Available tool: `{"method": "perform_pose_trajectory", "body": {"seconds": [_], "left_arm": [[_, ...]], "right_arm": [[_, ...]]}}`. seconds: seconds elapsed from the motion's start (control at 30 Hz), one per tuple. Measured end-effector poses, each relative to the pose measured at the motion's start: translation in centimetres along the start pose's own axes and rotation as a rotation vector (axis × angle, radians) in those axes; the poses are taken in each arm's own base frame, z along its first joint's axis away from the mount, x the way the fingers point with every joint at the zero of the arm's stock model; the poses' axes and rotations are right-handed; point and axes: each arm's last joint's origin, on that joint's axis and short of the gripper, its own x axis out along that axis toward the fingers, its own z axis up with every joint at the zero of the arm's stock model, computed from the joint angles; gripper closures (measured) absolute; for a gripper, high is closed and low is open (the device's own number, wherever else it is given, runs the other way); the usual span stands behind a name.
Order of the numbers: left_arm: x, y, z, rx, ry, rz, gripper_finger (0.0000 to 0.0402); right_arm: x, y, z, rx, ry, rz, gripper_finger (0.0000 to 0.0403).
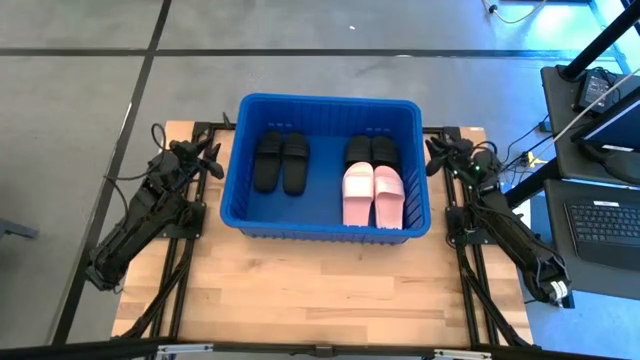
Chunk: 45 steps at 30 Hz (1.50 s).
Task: Pick and place slides into bin
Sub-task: Return to Home Position
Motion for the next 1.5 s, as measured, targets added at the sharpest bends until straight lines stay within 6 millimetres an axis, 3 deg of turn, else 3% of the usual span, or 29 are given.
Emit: {"method": "perform_pose_trajectory", "body": {"seconds": [0.37,1.17,1.5], "left_arm": [[0.0,0.0,-0.2,0.001,0.017,0.008,0.023],[0.0,0.0,-0.2,-0.024,0.017,0.008,0.023],[0.0,0.0,-0.2,-0.024,0.017,0.008,0.023]], "right_arm": [[-0.4,-0.5,-2.5,0.073,0.25,-0.098,0.0289],[-0.4,-0.5,-2.5,0.078,0.252,-0.097,0.0289],[-1.2,0.0,-0.9,0.026,0.079,-0.067,0.0289]]}}
